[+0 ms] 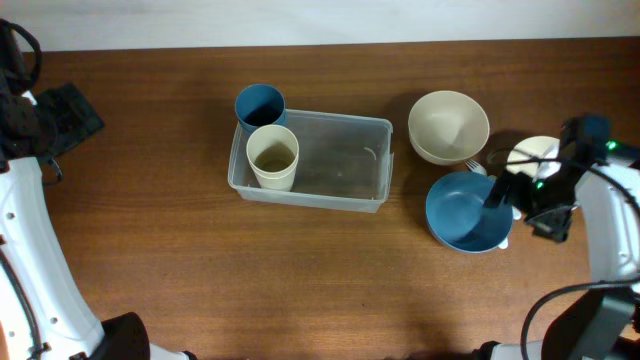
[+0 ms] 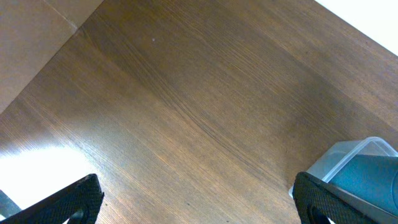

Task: Pack container
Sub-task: 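Move the right gripper to the blue bowl rim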

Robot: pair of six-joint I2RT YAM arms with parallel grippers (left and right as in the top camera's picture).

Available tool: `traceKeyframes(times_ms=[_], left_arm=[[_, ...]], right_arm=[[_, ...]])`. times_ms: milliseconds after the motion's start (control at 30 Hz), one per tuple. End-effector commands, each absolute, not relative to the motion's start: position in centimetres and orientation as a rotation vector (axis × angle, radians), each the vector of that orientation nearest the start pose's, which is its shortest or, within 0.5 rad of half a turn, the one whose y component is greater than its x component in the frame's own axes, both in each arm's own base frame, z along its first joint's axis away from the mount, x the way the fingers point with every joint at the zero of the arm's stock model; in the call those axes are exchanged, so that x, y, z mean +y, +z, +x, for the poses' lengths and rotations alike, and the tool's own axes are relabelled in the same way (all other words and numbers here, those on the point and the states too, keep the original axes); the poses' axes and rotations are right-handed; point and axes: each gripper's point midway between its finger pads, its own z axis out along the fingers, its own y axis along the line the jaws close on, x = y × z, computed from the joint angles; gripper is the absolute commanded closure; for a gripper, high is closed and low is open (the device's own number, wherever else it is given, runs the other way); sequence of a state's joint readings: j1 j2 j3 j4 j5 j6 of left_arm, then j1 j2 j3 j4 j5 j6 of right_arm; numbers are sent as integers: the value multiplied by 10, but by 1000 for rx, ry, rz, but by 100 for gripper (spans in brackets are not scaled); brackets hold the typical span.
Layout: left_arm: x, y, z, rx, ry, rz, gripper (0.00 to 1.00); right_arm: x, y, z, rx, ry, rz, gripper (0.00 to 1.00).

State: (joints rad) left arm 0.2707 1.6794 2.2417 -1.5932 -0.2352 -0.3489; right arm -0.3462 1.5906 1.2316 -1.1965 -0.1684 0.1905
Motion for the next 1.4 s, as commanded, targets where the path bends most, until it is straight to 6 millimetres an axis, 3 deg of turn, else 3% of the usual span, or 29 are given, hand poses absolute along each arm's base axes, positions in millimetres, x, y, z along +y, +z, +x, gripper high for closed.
traceKeyframes(times_ms=[0, 167, 533, 600, 800, 867, 1200, 1367], left_arm=[[132, 348, 325, 2434, 270, -884, 0], [132, 348, 325, 2434, 270, -884, 0], [132, 348, 325, 2433, 270, -884, 0], [132, 348, 325, 2434, 270, -884, 0], [132, 348, 325, 2434, 270, -884, 0], [132, 348, 325, 2434, 270, -884, 0], [132, 348, 325, 2434, 270, -884, 1], [132, 348, 325, 2433, 270, -884, 0]], right_arm=[[-53, 88, 269, 3003, 378, 795, 6], [-50, 73, 270, 2985, 405, 789, 16], [-46, 29, 258, 2956, 404, 855, 25], [-45, 25, 257, 2956, 403, 855, 30], [-46, 23, 257, 2949, 401, 852, 59], [-46, 23, 257, 2949, 401, 852, 64], [-45, 15, 252, 2952, 397, 854, 64], [-43, 4, 247, 2941, 398, 892, 79]])
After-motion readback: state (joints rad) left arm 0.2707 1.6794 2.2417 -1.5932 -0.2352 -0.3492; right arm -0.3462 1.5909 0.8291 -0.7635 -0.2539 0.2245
